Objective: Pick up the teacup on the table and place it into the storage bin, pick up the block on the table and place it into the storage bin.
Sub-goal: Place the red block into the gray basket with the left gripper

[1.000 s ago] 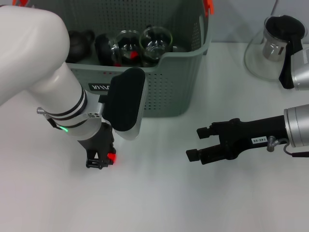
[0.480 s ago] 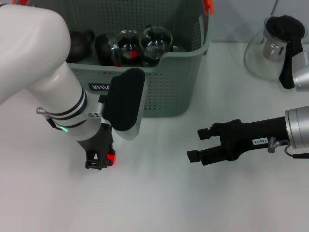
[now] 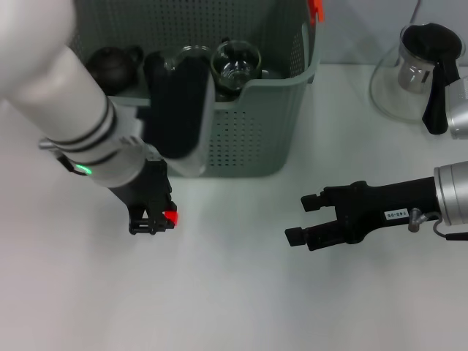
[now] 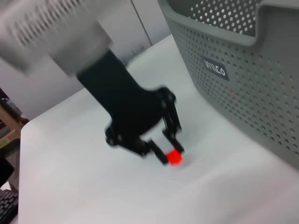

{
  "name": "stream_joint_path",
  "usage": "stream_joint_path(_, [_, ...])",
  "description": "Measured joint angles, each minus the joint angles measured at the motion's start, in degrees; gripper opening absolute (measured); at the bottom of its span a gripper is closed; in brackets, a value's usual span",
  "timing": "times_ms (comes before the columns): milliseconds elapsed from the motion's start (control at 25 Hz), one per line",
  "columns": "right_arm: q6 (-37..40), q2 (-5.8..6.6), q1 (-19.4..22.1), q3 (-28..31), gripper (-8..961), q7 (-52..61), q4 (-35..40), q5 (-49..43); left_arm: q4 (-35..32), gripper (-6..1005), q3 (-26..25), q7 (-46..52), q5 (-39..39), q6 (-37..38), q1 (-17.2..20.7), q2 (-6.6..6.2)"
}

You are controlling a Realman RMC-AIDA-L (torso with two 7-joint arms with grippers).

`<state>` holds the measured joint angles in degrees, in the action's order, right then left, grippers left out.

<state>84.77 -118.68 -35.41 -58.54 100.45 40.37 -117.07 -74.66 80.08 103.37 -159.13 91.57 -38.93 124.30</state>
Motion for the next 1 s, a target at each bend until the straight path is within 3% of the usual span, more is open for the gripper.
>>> stream_joint_path(280, [0.5,0.18,0.0,0.0,941,0.0,0.2,0.0,-15.5,194,-21.0,1.2,12.9,21.8,-2.2,-0.17])
stream_joint_path(440, [1.0,0.28,0.0,0.2,941,-0.1,0.3,0.0,-20.3,196,-32.0,2.7,21.6,26.6,-3.2,-1.16])
stream_joint_path(560, [1.7,0.32,0.0,0.8,941,-0.4,0.4,0.0,-19.9,198,-36.5,5.6,27.5,25.2,-3.7,-3.45])
stream_joint_path(760, [2.1,0.45,-0.2,0.9,941,-0.4,0.4,0.0,-11.9,201,-43.0,7.7,31.8,17.8,-6.4,-7.17])
stream_joint_path(880, [2.3,0.46,-0.2,0.9,941,-0.4,0.4,0.0,-2.9,203,-43.8,7.5,33.5,9.9,-7.7,-9.61])
stream_joint_path(1000, [2.4,0.51,-0.4,0.9,941,-0.5,0.4,-0.1,3.8,204,-42.9,7.1,33.8,2.7,-8.7,-10.76])
